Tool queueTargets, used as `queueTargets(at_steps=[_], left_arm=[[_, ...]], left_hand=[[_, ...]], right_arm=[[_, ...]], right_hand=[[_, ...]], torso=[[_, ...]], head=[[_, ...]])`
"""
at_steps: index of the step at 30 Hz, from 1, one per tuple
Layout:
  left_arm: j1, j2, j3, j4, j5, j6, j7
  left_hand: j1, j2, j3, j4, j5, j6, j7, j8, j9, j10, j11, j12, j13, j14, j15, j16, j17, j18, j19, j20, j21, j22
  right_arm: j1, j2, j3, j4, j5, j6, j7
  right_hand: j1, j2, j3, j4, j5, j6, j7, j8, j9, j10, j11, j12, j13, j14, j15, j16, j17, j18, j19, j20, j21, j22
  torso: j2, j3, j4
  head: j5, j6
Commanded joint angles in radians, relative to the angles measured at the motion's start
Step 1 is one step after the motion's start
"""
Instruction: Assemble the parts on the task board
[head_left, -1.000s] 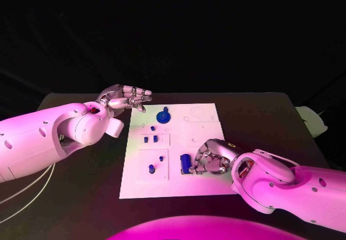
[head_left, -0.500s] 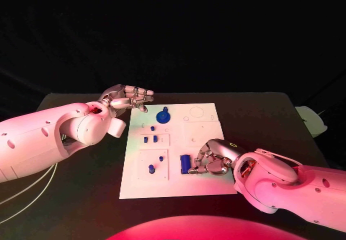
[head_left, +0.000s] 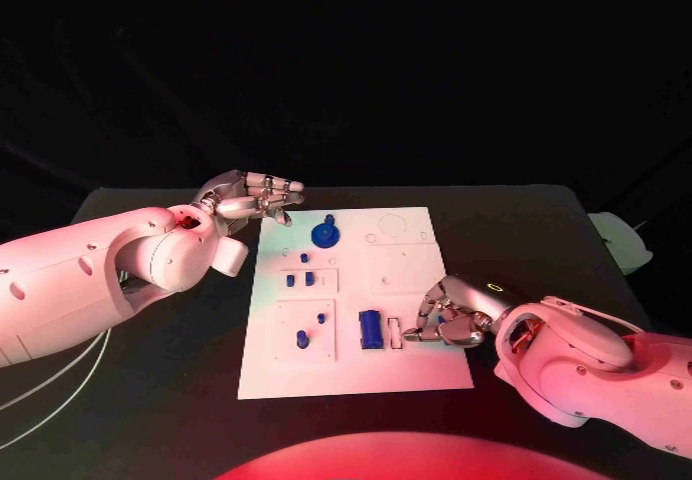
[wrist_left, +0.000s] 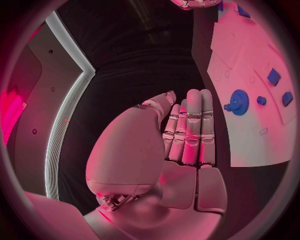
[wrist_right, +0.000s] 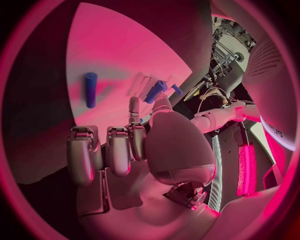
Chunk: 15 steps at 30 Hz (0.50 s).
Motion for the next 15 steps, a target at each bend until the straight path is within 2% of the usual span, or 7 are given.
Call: queueTargets(at_steps=[1, 5, 7, 15], left_arm=[[0.001, 0.000, 0.001, 0.002, 0.003, 0.012, 0.006], [0.001, -0.001, 0.000, 0.002, 0.003, 0.012, 0.006], [0.000, -0.001, 0.000, 0.002, 0.003, 0.012, 0.006], [0.000, -0.002, 0.000, 0.002, 0.003, 0.013, 0.006]], left_hand=[[0.002, 0.006, 0.001, -0.005, 0.001, -0.004, -0.001, 0.004, -0.001, -0.008, 0.000, 0.005, -0.001, -0.003, 0.001, -0.006, -0.002, 0.014, 0.001, 0.005, -0.005, -0.001], [0.002, 0.006, 0.001, -0.005, 0.001, -0.004, -0.001, 0.004, -0.001, -0.008, 0.000, 0.005, -0.001, -0.003, 0.001, -0.006, -0.002, 0.014, 0.001, 0.005, -0.005, -0.001], [0.002, 0.006, 0.001, -0.005, 0.001, -0.004, -0.001, 0.004, -0.001, -0.008, 0.000, 0.005, -0.001, -0.003, 0.001, -0.006, -0.002, 0.014, 0.001, 0.005, -0.005, -0.001], [0.003, 0.006, 0.001, -0.007, 0.001, -0.004, -0.001, 0.004, -0.001, -0.009, 0.000, 0.006, -0.001, -0.003, 0.001, -0.006, -0.002, 0.014, 0.001, 0.005, -0.005, -0.001]], right_arm=[[0.002, -0.031, 0.000, -0.002, -0.061, -0.017, -0.002], [0.004, -0.071, 0.000, 0.000, -0.082, -0.027, -0.009], [0.004, -0.087, 0.000, 0.001, -0.088, -0.025, -0.013], [0.002, -0.119, -0.001, 0.000, -0.106, -0.018, -0.016]], right_hand=[[-0.009, 0.004, 0.000, 0.003, 0.018, -0.014, 0.001, -0.010, -0.003, 0.015, 0.008, -0.008, 0.111, 0.074, 0.012, -0.007, 0.107, -0.007, 0.078, 0.009, -0.007, 0.244], [0.021, 0.022, 0.009, -0.005, 0.047, -0.028, 0.008, -0.026, -0.010, 0.010, 0.014, -0.019, 0.105, 0.072, 0.017, -0.011, 0.100, -0.006, 0.074, 0.013, -0.015, 0.242], [0.040, 0.026, 0.012, -0.012, 0.058, -0.031, 0.010, -0.033, -0.013, 0.009, 0.015, -0.021, 0.104, 0.072, 0.018, -0.012, 0.098, -0.005, 0.074, 0.014, -0.017, 0.241], [0.102, 0.030, 0.022, -0.040, 0.068, -0.019, 0.008, -0.045, -0.019, 0.009, 0.014, -0.022, 0.105, 0.072, 0.018, -0.012, 0.099, -0.006, 0.075, 0.017, -0.014, 0.242]], torso=[[0.000, 0.0004, -0.0006], [-0.001, 0.0012, -0.0010], [0.000, 0.0009, -0.0005], [-0.001, 0.0001, -0.0018]], head=[[-0.004, 0.003], [-0.009, 0.004], [-0.016, 0.007], [-0.033, 0.012]])
